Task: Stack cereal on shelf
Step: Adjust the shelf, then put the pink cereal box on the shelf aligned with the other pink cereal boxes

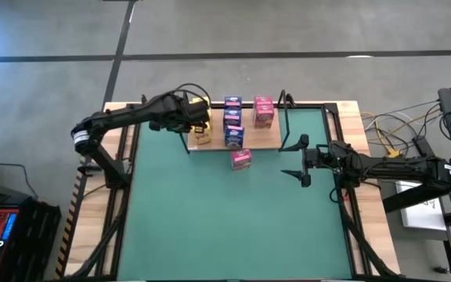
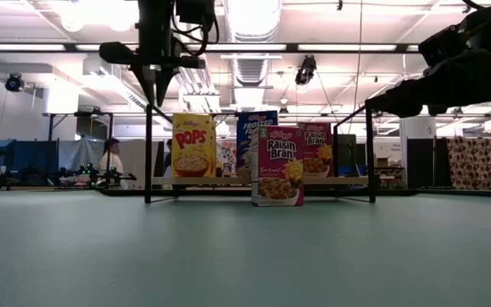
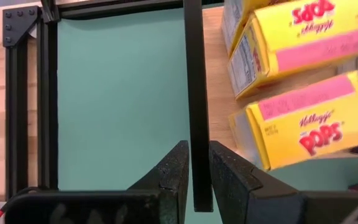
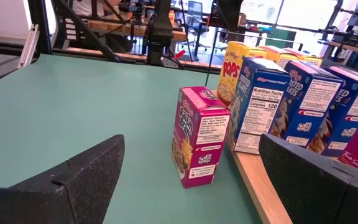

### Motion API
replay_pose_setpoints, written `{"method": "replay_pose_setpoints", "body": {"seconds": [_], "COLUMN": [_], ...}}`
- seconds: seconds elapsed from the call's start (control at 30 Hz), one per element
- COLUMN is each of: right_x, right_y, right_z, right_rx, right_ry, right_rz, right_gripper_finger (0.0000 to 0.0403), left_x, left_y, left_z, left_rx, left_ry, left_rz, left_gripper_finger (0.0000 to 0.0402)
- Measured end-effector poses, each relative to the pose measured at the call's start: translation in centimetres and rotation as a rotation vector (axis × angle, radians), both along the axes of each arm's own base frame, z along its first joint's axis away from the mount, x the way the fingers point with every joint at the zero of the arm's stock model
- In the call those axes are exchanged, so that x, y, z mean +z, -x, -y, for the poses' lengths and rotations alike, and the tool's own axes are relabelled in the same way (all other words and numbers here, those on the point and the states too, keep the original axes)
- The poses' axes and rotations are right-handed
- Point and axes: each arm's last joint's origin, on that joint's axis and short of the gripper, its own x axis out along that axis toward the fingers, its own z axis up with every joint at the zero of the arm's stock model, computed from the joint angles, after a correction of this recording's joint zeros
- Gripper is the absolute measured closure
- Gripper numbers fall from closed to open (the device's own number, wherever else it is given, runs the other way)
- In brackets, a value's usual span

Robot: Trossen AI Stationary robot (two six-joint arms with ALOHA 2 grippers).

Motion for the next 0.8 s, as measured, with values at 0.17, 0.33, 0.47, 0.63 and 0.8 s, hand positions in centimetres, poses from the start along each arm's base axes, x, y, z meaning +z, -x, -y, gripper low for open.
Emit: {"method": "replay_pose_setpoints", "body": {"seconds": [0.17, 0.33, 0.47, 0.63, 0.8], "right_x": [0.0, 0.0, 0.0, 0.0, 0.0], "right_y": [0.0, 0.0, 0.0, 0.0, 0.0], "right_z": [0.0, 0.0, 0.0, 0.0, 0.0], "right_rx": [0.000, 0.000, 0.000, 0.000, 0.000], "right_ry": [0.000, 0.000, 0.000, 0.000, 0.000], "right_rz": [0.000, 0.000, 0.000, 0.000, 0.000], "right_gripper_finger": [0.0041, 0.0041, 0.0041, 0.0041, 0.0041], "left_x": [0.4, 0.8, 1.2, 1.8, 3.2], "left_y": [0.2, 0.4, 0.5, 0.7, 1.6], "left_z": [0.1, 0.1, 0.4, 1.5, 3.3], "left_rx": [-0.004, -0.066, -0.100, -0.136, -0.164], "left_ry": [-0.007, -0.010, -0.001, -0.006, -0.042], "left_rz": [0.022, 0.020, 0.041, 0.057, 0.097], "left_gripper_finger": [0.0356, 0.0354, 0.0330, 0.0282, 0.0265]}}
